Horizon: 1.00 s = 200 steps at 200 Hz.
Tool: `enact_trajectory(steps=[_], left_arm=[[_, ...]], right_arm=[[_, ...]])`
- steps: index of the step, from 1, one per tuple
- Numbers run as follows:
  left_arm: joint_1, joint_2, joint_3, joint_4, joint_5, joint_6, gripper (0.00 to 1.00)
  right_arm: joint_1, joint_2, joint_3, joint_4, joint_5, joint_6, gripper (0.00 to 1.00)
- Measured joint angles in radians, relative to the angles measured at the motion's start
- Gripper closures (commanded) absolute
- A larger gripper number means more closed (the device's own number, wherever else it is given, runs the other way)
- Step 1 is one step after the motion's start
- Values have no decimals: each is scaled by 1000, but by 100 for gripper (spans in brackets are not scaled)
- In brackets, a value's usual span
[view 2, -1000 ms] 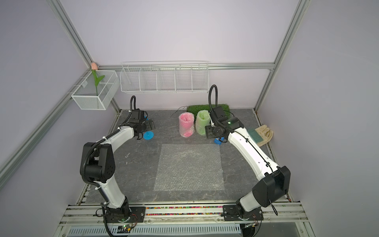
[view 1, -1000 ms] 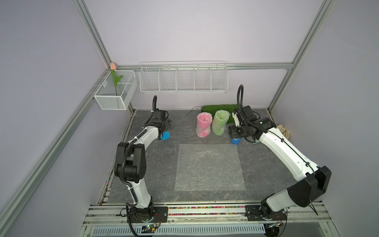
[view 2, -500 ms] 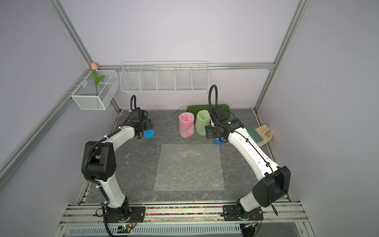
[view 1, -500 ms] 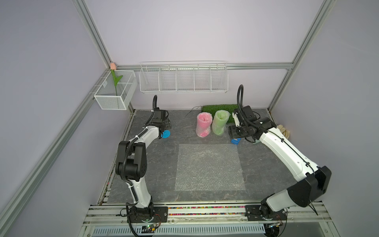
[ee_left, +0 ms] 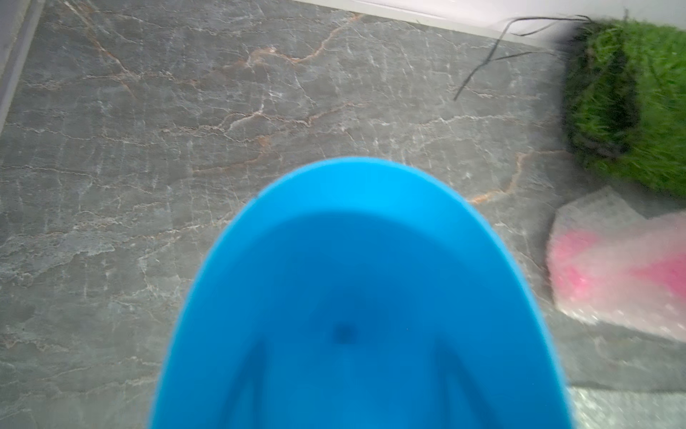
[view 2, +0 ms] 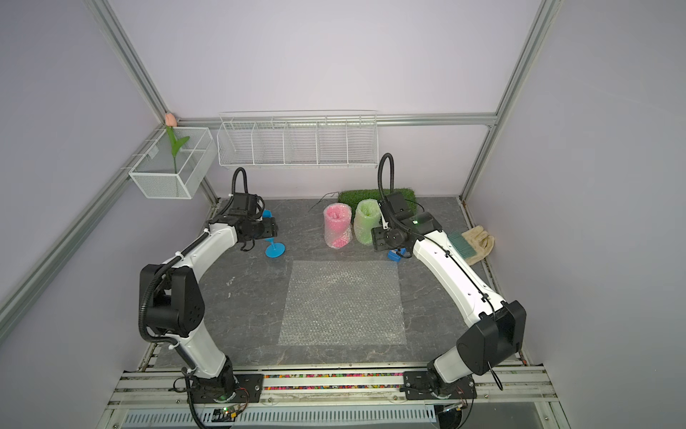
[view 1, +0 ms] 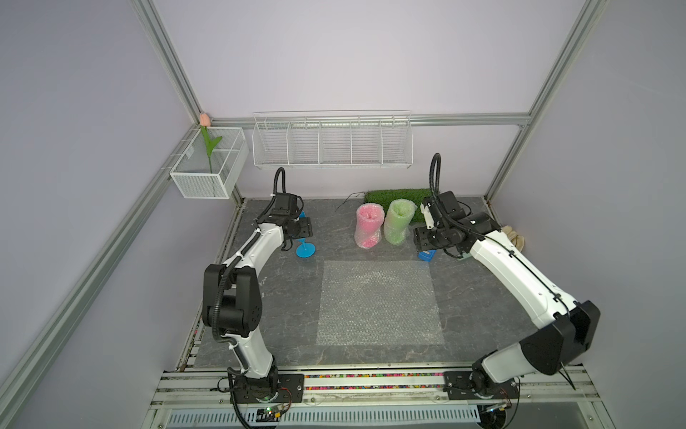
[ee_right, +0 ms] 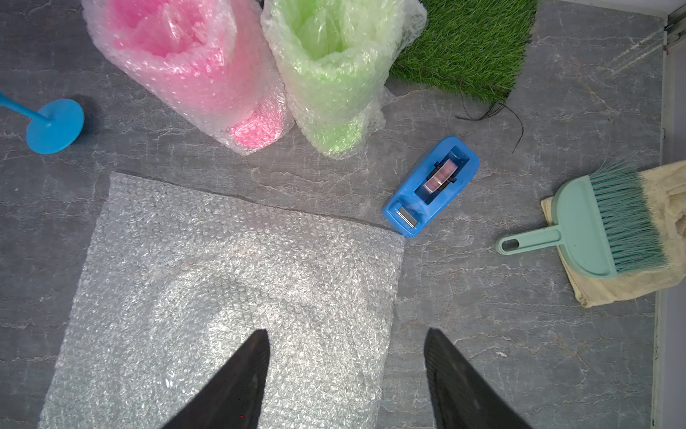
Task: Wrap wine glasses in bubble wrap
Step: Pick up the wine glass at the center of the board, then place the wine glass on the bubble wrap.
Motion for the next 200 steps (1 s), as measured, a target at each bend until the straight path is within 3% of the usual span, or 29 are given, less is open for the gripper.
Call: enact_trajectory(steps=[50, 108, 200], left_arm=[[-82, -68, 143, -328, 54, 19, 39], [-229, -101, 150, -583, 102, 13, 45], [-402, -244, -160, -604, 244, -147, 54]], right_arm=[[0, 0, 0, 1, -18, 0, 30], [-2, 0, -21, 4, -31, 0, 30], [-2, 0, -55, 6, -53, 4, 30]])
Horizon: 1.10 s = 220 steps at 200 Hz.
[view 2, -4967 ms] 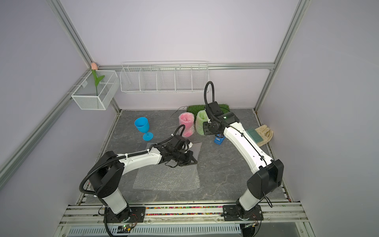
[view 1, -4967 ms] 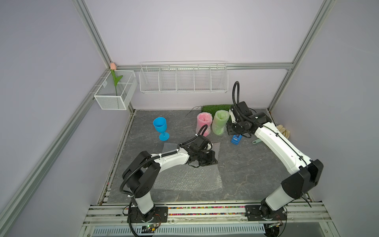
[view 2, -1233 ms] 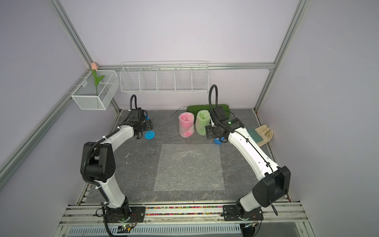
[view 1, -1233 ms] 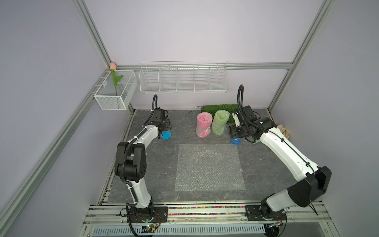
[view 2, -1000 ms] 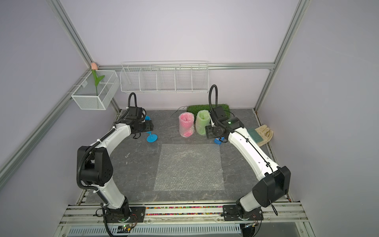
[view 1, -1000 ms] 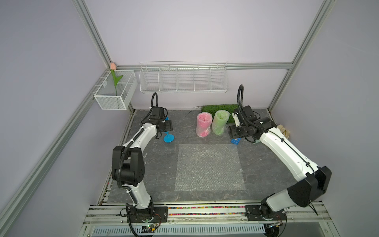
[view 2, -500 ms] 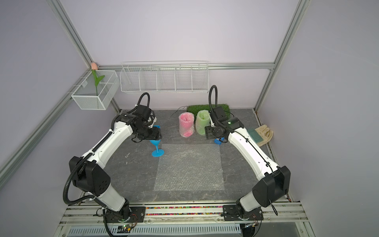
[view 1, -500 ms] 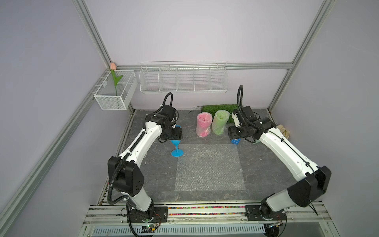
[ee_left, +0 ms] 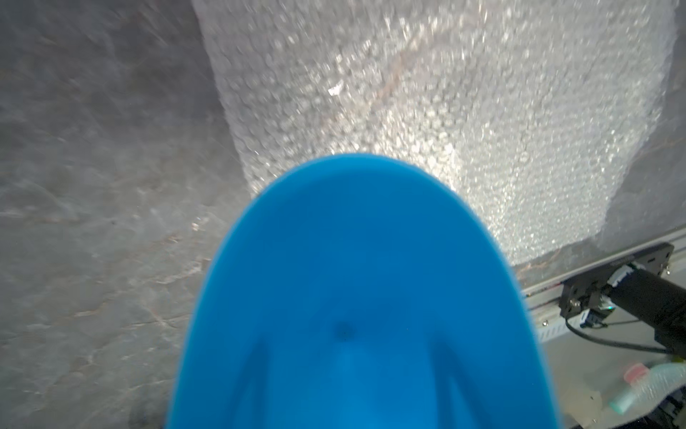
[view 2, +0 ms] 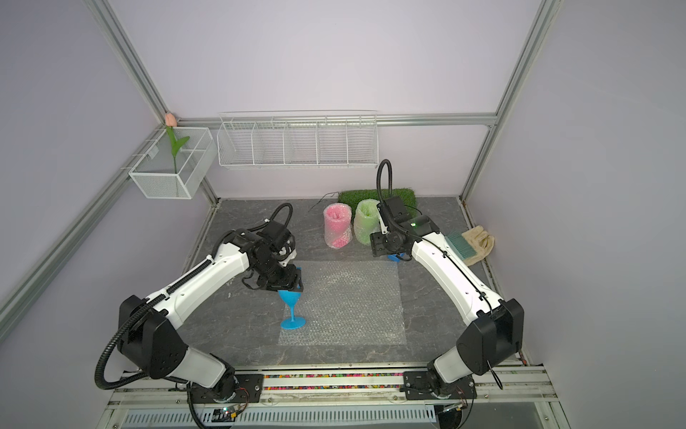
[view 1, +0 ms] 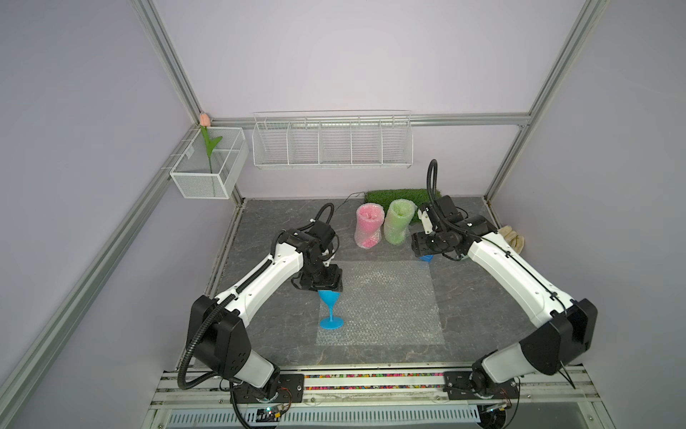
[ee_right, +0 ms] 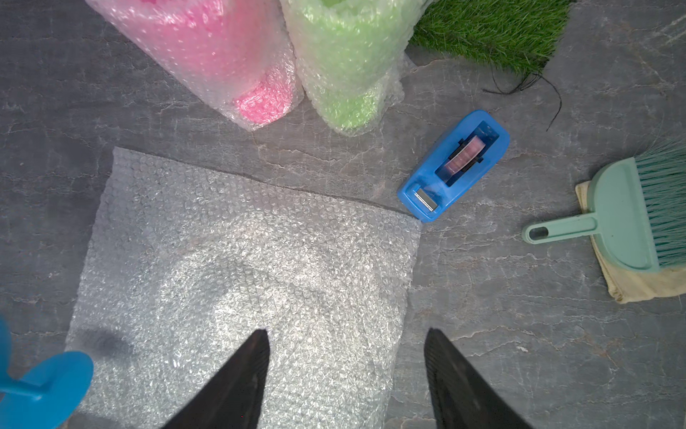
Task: Wrap wine glasses in bubble wrap
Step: Place the wine glass on the bubble wrap.
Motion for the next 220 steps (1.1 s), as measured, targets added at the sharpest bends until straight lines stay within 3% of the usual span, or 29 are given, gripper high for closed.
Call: enact_trajectory(steps=[24, 79, 220], left_arm=[[-43, -18, -61, 11, 37, -37, 55], [-44, 20, -74, 31, 26, -60, 51], [-42, 341, 177, -12, 16, -41, 35]], right_arm=[[0, 0, -8, 2, 0, 0, 30], [0, 3, -17, 3, 0, 0, 30], [0, 3, -25, 3, 8, 0, 30]])
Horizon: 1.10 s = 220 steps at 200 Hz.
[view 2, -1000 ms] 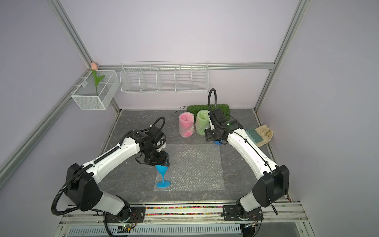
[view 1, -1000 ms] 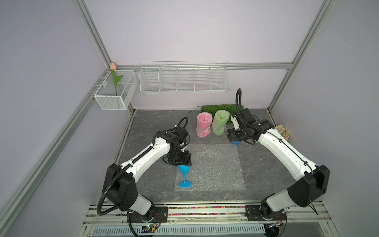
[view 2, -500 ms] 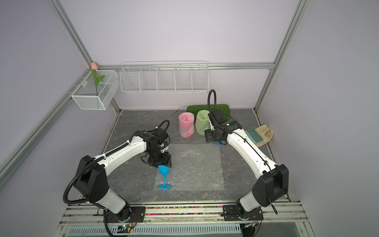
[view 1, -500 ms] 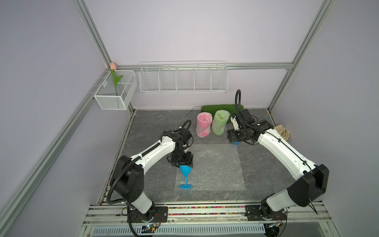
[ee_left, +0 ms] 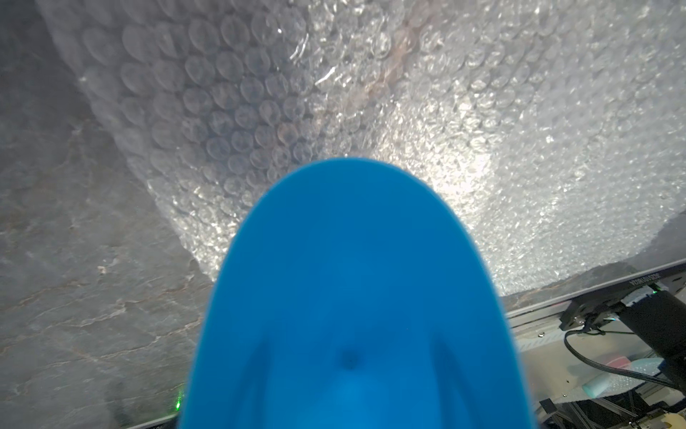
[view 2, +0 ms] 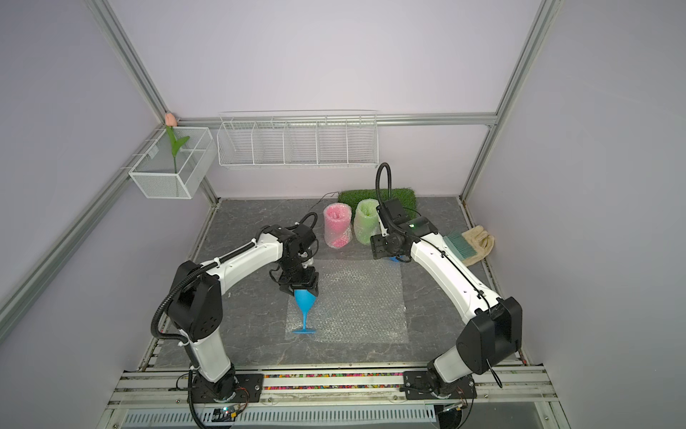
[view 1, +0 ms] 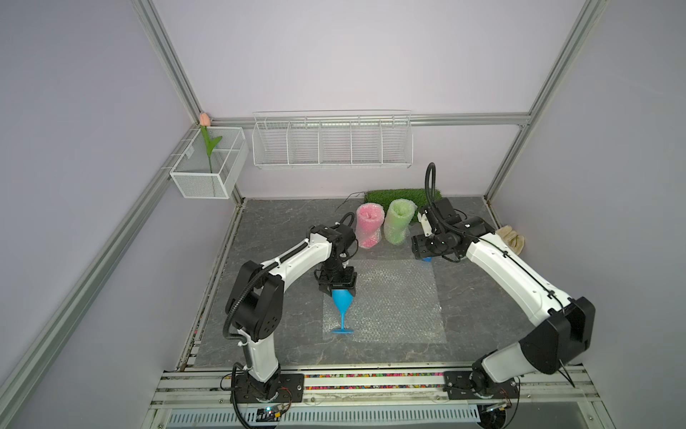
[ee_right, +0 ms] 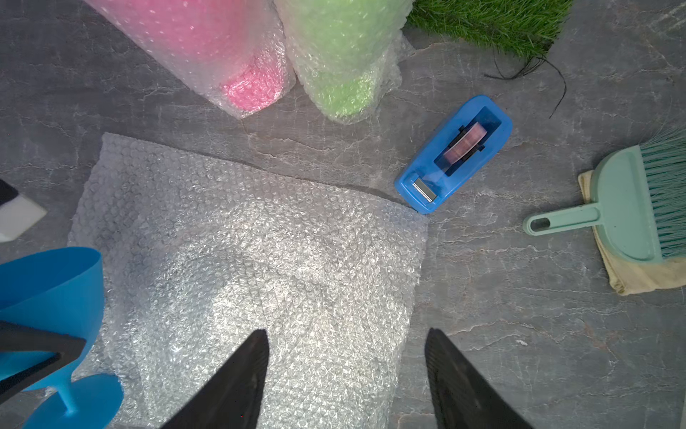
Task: Wrap wine glasses in bubble wrap
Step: Place the wine glass on the bubble wrap.
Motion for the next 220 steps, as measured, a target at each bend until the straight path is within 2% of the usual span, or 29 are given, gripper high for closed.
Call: enact_trajectory(steps=[55, 83, 99, 155, 177, 220], left_arm=[[5, 54, 41, -14, 0, 11, 30], [5, 80, 57, -10, -4, 23, 22], [5, 100, 58, 23, -21, 27, 16], [5, 161, 58, 121, -77, 35, 11], [5, 161, 58, 130, -90, 39, 0], [7, 141, 61, 124, -111, 44, 1]], right_arm=[[0, 0, -8, -1, 2, 0, 30], [0, 0, -8, -1, 3, 0, 30], [0, 0, -8, -1, 3, 0, 29], [0, -6, -10, -2, 4, 0, 29], [0, -12, -11, -4, 4, 0, 29], [0, -26, -11, -5, 1, 0, 27]])
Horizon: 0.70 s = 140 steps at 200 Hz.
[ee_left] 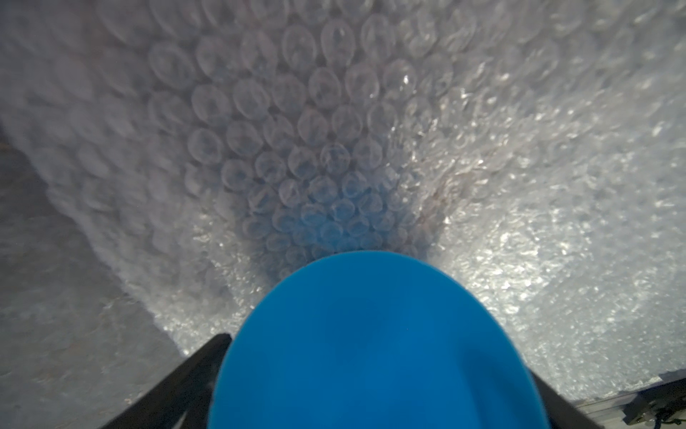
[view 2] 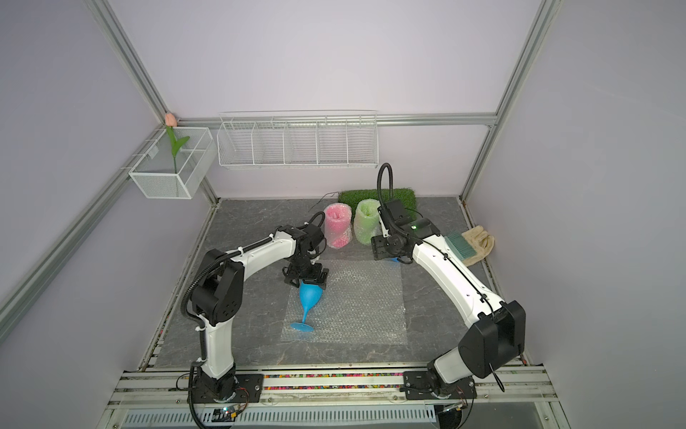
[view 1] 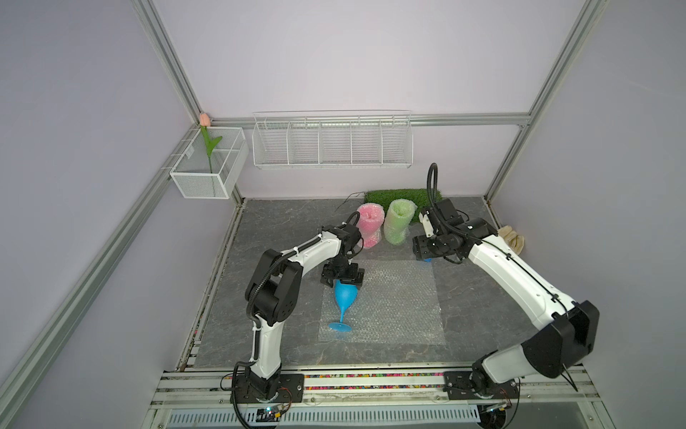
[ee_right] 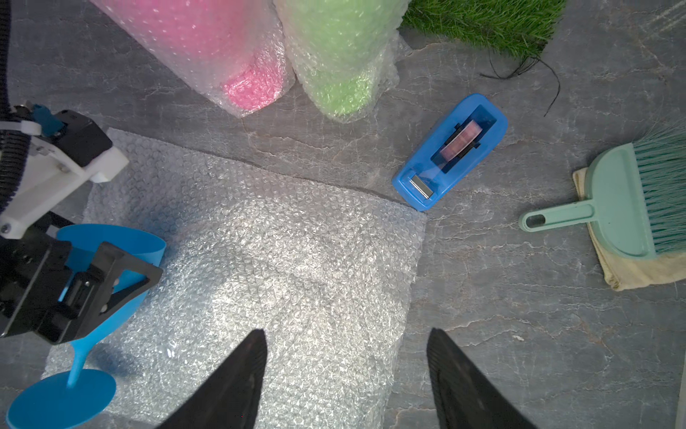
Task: Wrap wine glasses in bubble wrap
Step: Place the wine glass on the bubble wrap, then wrap the wine glass in bubble wrap.
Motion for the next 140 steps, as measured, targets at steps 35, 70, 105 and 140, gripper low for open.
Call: enact_trajectory(steps=[35, 70, 105, 140], left_arm=[[13, -98, 6, -16, -18, -1, 1], [42, -271, 8, -21, -25, -11, 6], [129, -456, -133, 26, -7, -28, 22], [233, -515, -396, 110, 74, -47, 42]], right_arm=[[0, -15, 0, 0, -30, 12, 26], [8, -64, -20, 4, -90, 52, 24], [81, -83, -66, 36, -149, 113, 24], [178, -51, -121, 84, -204, 186, 28]])
